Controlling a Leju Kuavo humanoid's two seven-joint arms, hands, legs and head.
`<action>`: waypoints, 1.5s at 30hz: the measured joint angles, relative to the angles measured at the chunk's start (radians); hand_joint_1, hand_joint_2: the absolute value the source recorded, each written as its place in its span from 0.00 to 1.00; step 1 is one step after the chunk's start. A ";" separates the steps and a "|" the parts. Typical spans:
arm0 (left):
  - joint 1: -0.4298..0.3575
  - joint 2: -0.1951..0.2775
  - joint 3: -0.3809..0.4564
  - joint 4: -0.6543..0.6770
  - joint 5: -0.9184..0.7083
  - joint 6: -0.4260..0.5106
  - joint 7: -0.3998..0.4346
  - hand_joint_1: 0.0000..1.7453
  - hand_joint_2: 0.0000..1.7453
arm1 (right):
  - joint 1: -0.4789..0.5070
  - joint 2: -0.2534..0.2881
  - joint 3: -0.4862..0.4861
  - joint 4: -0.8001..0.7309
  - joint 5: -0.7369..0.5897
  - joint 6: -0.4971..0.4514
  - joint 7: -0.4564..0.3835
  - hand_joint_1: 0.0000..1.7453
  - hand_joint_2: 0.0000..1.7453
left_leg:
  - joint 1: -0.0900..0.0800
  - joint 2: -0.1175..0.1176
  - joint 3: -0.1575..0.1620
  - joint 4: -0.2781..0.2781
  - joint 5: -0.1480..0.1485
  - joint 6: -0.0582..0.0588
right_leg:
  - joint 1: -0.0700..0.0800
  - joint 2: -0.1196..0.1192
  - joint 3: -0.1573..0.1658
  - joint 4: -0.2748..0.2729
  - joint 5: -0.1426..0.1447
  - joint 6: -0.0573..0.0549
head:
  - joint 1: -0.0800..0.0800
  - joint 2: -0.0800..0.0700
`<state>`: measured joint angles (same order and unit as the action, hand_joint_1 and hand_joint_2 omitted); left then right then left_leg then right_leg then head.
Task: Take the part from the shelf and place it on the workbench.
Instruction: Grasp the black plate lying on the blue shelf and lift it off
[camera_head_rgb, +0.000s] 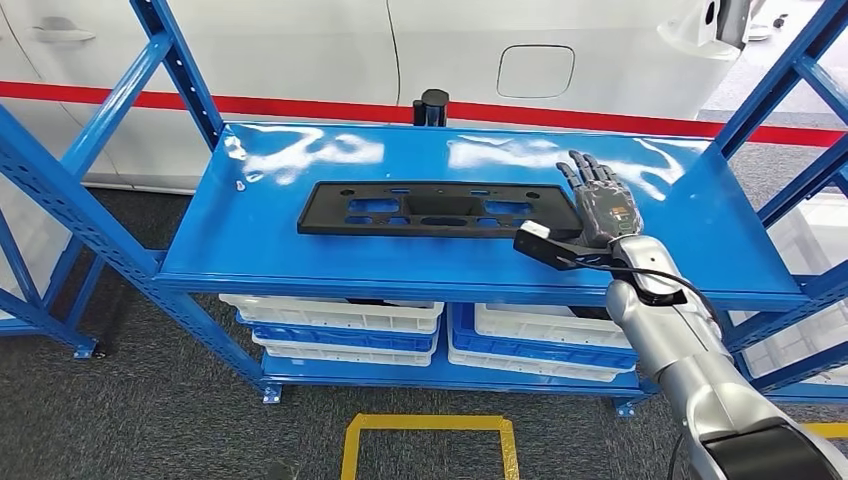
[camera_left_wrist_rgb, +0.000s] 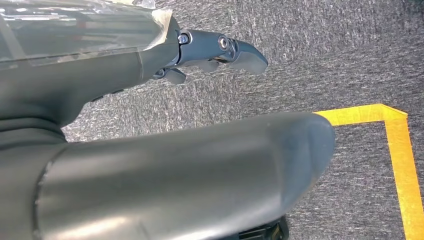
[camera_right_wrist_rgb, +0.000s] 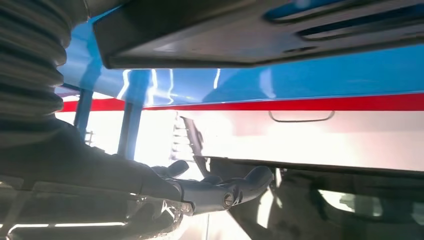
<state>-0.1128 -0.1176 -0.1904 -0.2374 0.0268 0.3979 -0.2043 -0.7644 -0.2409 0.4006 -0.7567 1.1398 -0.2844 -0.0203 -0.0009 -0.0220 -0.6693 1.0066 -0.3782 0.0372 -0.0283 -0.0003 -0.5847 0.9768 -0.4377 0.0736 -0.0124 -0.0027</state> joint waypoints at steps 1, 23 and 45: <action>-0.001 0.000 0.000 0.000 -0.002 0.000 0.001 0.00 0.00 | 0.000 0.007 0.002 -0.006 0.000 0.008 -0.003 0.00 1.00 | 0.000 0.000 0.000 0.000 0.000 0.000 | 0.000 0.000 0.000 0.000 0.000 0.000 | 0.000 0.000; -0.005 -0.005 0.002 -0.001 0.006 0.008 0.008 0.00 0.00 | -0.077 0.117 0.058 0.104 0.020 0.070 0.036 0.96 1.00 | 0.001 0.000 0.000 0.000 0.000 0.000 | 0.000 0.000 0.000 0.000 0.000 -0.001 | 0.000 0.000; -0.004 -0.005 0.017 -0.001 -0.002 0.024 -0.019 0.00 0.00 | -0.112 0.137 0.031 0.157 -0.074 -0.016 -0.051 0.98 1.00 | 0.001 0.000 0.008 0.000 -0.004 -0.001 | 0.001 0.000 0.008 0.000 -0.004 -0.002 | 0.000 0.000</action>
<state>-0.1169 -0.1228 -0.1736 -0.2380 0.0250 0.4214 -0.2234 -0.8764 -0.1043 0.4319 -0.5998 1.0656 -0.3003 -0.0713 0.0001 -0.0221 -0.6613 1.0067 -0.3821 0.0364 -0.0276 -0.0001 -0.5771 0.9767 -0.4421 0.0714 -0.0122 -0.0027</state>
